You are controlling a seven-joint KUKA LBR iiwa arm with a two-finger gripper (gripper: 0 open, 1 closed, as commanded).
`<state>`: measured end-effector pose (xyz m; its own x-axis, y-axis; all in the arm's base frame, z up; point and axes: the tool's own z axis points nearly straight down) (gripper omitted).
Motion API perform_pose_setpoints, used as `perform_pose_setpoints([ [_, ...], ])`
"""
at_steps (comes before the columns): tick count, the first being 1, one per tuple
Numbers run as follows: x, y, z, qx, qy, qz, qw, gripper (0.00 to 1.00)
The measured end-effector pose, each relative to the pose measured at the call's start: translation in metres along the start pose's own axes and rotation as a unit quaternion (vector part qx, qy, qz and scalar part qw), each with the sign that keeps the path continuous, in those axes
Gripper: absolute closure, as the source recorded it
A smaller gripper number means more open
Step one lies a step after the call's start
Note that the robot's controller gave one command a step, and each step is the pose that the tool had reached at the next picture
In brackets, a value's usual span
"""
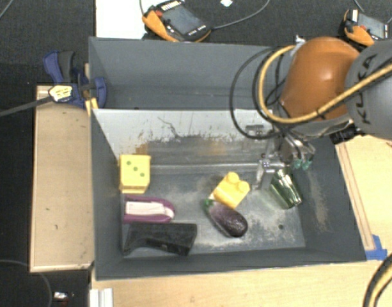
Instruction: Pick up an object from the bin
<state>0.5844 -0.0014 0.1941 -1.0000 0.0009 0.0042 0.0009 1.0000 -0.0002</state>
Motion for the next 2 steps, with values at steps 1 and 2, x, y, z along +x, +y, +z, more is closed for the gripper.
perform_pose_setpoints([
  [1, -0.001, 0.000, -0.005, 0.000, -0.0039, 0.000, 1.0000, 0.00],
  [2, 0.007, 0.004, 0.103, 0.000, -0.0057, -0.101, 0.9948, 0.00],
])
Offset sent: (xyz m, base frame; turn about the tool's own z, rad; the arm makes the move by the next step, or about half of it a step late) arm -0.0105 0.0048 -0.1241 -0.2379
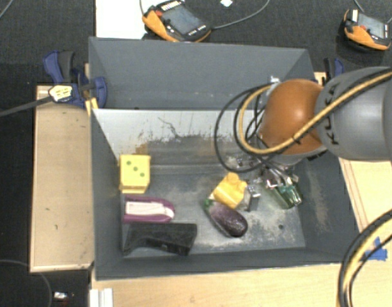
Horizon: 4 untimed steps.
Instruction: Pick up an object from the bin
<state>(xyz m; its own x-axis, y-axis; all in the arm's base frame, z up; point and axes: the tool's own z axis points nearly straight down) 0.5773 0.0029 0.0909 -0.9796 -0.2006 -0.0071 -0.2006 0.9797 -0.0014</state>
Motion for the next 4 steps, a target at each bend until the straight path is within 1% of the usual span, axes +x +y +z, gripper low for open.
perform_pose_setpoints([
  [1, -0.010, 0.003, -0.060, 0.003, -0.0072, -0.192, 0.9813, 0.00],
  [2, 0.006, 0.022, -0.009, -0.001, 0.0026, -0.010, 1.0000, 0.00],
  [3, -0.017, 0.005, 0.020, 0.003, -0.0080, -0.314, 0.9495, 0.00],
  [4, -0.014, 0.002, 0.020, -0.001, -0.0014, -0.107, 0.9943, 1.00],
])
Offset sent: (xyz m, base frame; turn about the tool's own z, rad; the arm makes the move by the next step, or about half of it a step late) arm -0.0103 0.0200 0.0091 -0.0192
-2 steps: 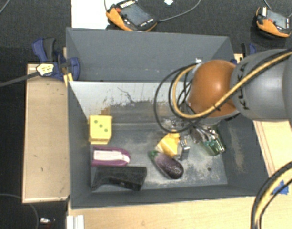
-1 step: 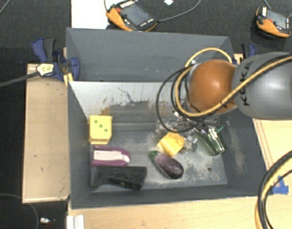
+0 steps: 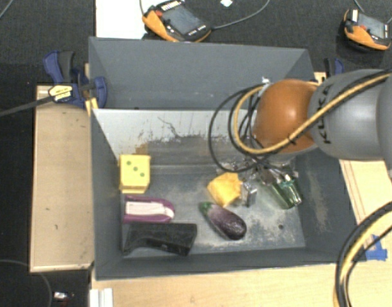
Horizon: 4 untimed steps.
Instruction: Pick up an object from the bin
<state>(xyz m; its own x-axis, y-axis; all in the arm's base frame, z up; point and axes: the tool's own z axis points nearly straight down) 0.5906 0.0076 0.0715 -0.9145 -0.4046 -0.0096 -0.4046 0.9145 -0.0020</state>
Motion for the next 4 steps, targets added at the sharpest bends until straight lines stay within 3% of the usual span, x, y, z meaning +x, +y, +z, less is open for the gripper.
perform_pose_setpoints([
  [4, -0.001, 0.000, -0.027, 0.001, -0.0027, 0.001, 1.0000, 1.00],
])
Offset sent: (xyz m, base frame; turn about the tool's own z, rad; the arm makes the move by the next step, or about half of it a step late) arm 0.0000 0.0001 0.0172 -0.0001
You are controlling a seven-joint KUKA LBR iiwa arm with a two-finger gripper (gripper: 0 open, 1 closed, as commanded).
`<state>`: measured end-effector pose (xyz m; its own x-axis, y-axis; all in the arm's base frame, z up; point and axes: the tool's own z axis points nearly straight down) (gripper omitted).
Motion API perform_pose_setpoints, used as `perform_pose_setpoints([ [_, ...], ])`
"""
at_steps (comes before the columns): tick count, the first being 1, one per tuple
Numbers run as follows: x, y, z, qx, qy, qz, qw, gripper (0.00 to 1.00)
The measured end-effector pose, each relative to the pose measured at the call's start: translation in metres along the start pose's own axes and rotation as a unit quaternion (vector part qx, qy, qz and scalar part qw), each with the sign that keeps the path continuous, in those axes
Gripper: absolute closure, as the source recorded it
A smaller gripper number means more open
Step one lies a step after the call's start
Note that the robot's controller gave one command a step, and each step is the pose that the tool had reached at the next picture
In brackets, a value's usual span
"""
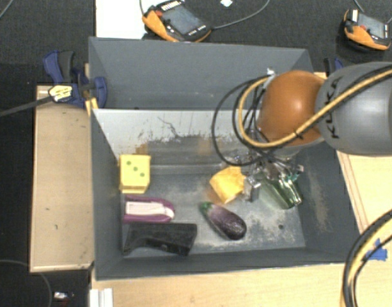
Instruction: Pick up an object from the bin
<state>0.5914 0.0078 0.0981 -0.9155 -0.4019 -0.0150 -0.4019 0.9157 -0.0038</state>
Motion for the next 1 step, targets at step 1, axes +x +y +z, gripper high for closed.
perform_pose_setpoints([
  [1, 0.0005, 0.0005, -0.0170, -0.001, 0.0015, 0.001, 1.0000, 1.00],
])
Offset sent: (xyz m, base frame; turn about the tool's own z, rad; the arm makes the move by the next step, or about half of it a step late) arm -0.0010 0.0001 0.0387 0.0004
